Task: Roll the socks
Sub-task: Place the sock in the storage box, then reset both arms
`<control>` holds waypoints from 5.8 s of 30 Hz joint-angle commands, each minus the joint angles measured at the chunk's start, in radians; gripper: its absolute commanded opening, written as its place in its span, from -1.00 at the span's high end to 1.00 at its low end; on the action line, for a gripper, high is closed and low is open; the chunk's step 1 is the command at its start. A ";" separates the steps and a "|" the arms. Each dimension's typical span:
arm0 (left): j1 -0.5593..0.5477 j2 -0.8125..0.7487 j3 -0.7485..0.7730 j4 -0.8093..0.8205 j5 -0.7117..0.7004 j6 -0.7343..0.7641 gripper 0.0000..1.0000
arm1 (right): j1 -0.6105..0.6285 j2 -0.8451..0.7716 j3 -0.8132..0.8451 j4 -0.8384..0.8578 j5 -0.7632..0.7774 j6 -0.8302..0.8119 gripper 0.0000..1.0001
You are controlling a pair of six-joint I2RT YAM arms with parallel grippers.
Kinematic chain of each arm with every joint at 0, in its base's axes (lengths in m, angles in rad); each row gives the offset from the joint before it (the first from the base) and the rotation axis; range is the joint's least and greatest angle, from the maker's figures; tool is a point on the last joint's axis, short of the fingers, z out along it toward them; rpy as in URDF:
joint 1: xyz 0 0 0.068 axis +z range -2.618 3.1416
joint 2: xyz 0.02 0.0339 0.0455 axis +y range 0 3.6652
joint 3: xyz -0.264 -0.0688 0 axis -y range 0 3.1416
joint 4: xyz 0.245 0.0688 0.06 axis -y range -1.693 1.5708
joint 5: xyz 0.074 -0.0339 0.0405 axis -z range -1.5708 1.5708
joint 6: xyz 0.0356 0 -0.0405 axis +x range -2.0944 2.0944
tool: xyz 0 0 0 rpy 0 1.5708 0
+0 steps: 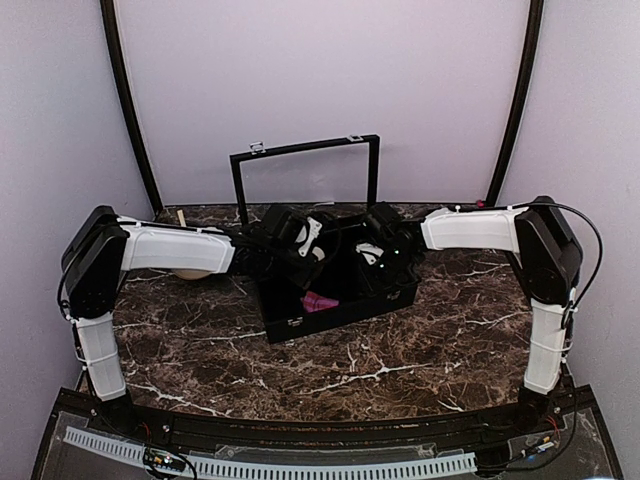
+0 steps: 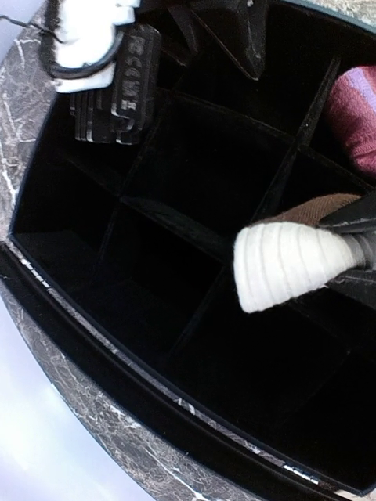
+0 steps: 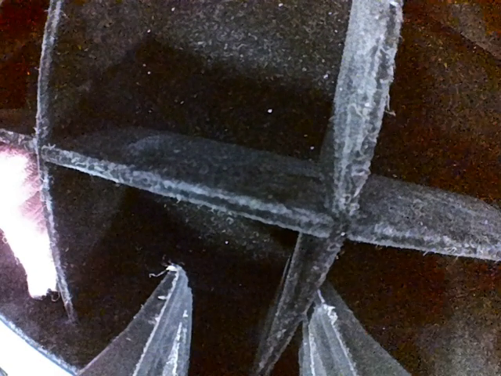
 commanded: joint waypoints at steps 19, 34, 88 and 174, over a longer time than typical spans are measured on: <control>-0.008 0.108 0.111 -0.111 -0.059 0.061 1.00 | -0.025 -0.021 -0.058 -0.235 -0.053 -0.041 -0.04; -0.021 0.105 0.178 -0.260 0.089 0.060 1.00 | -0.081 -0.042 0.034 -0.218 -0.048 -0.044 -0.14; 0.024 0.363 0.487 -0.593 0.195 -0.120 0.43 | -0.141 -0.202 0.136 -0.257 0.051 -0.071 -0.28; 0.025 -1.006 -0.432 -0.160 -0.542 -0.056 -0.51 | -0.149 -0.755 -0.345 0.220 0.741 0.232 -0.70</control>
